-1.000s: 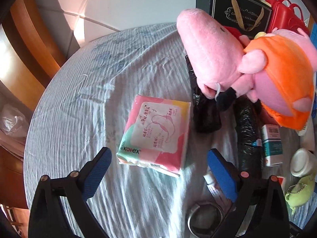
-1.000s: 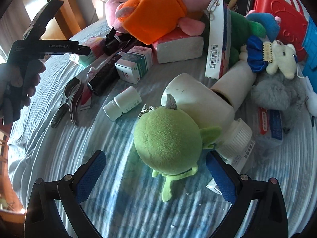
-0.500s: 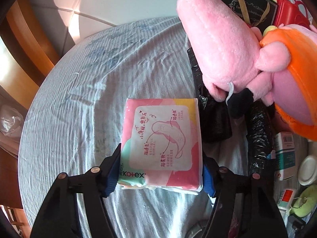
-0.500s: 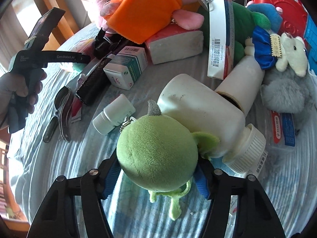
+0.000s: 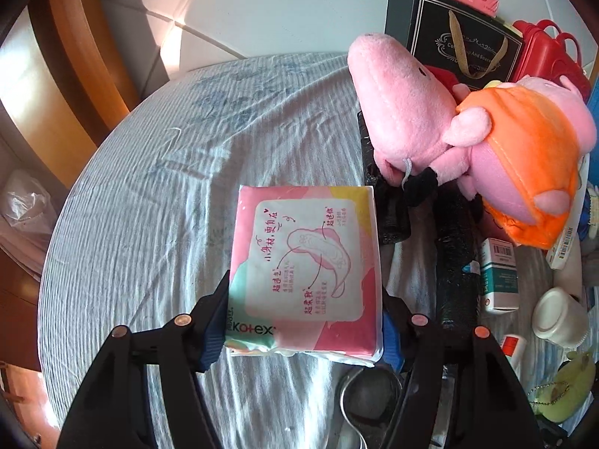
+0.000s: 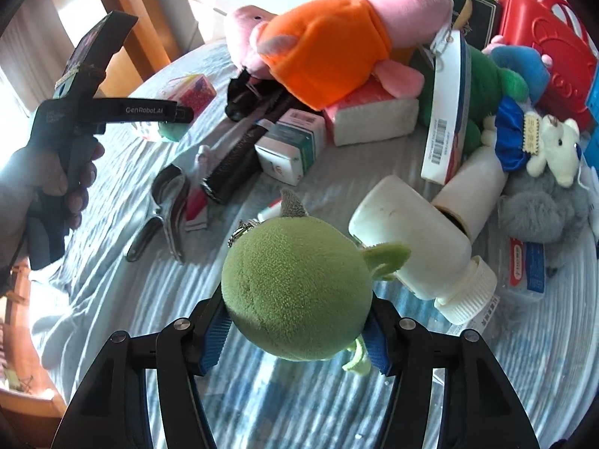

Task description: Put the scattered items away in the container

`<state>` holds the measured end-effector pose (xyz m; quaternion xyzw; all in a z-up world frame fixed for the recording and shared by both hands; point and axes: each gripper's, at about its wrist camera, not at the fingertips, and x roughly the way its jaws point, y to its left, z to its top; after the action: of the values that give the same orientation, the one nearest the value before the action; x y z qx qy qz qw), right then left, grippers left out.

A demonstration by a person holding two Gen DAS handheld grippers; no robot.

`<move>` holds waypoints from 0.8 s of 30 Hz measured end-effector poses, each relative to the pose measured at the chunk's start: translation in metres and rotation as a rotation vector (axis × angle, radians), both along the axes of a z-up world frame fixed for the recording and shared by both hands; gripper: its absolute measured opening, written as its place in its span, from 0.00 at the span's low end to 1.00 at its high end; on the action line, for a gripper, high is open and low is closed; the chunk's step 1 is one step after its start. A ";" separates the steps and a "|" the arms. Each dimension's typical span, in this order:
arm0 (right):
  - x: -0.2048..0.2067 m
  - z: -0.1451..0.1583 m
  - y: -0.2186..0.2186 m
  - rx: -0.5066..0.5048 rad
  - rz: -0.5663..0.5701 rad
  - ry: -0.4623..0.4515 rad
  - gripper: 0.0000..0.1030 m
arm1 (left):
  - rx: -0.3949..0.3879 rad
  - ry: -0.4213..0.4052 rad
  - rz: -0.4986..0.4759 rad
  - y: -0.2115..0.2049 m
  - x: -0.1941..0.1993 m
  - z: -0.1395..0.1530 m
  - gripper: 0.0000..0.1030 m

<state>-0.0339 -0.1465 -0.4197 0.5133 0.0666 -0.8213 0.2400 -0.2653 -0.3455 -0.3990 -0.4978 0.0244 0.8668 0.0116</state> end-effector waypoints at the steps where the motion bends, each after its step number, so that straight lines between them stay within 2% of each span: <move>1: 0.001 0.004 -0.001 -0.001 0.005 0.006 0.59 | 0.002 0.007 0.006 0.000 0.005 0.005 0.63; 10: 0.016 0.048 -0.006 -0.008 0.055 0.065 0.59 | -0.029 0.078 0.036 -0.001 0.052 0.060 0.63; 16: 0.024 0.074 -0.009 -0.019 0.077 0.102 0.59 | -0.002 0.120 0.078 -0.014 0.084 0.094 0.63; 24: 0.031 0.126 -0.002 -0.052 0.074 0.167 0.59 | -0.008 0.183 0.086 -0.020 0.123 0.142 0.63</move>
<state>-0.0031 -0.1486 -0.2938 0.4337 0.0842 -0.8532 0.2771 -0.1420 -0.3660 -0.2570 -0.4173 0.0075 0.9082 -0.0299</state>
